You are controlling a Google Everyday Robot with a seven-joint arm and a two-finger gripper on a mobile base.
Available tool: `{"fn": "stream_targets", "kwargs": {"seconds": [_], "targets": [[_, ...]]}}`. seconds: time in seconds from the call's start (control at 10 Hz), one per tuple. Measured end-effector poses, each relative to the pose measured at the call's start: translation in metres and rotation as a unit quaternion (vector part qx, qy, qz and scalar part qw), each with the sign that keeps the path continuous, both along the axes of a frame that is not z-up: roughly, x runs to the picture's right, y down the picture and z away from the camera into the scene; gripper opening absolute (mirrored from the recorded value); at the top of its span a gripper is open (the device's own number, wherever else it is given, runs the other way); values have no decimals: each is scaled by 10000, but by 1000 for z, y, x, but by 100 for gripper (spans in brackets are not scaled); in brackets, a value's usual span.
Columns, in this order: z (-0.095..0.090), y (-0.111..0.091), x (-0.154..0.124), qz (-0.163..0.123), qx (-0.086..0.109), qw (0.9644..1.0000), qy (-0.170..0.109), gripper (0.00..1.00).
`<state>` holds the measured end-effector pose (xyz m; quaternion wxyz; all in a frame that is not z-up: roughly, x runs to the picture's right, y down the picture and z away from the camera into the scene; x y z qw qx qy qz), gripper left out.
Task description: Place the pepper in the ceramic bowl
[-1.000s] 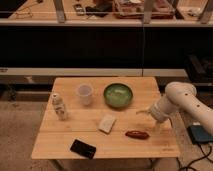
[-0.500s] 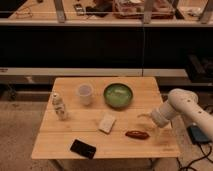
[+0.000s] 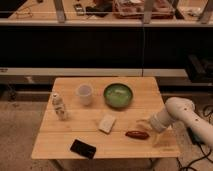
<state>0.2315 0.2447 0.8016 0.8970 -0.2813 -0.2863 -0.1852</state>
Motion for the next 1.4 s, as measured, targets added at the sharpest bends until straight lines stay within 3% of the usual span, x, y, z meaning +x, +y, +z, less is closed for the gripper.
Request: {"fn": "stream_targets", "kwargs": {"seconds": [0.3,0.8,0.9,1.4], "targets": [[3,17,-7,48,-230,9997,-28,77],[7,9,-16,190,-353,9991,-119,26],[8,6,-18,203,-352,9991,-131,21],[5,-20,-23,450,-338,9981,-250,18]]}}
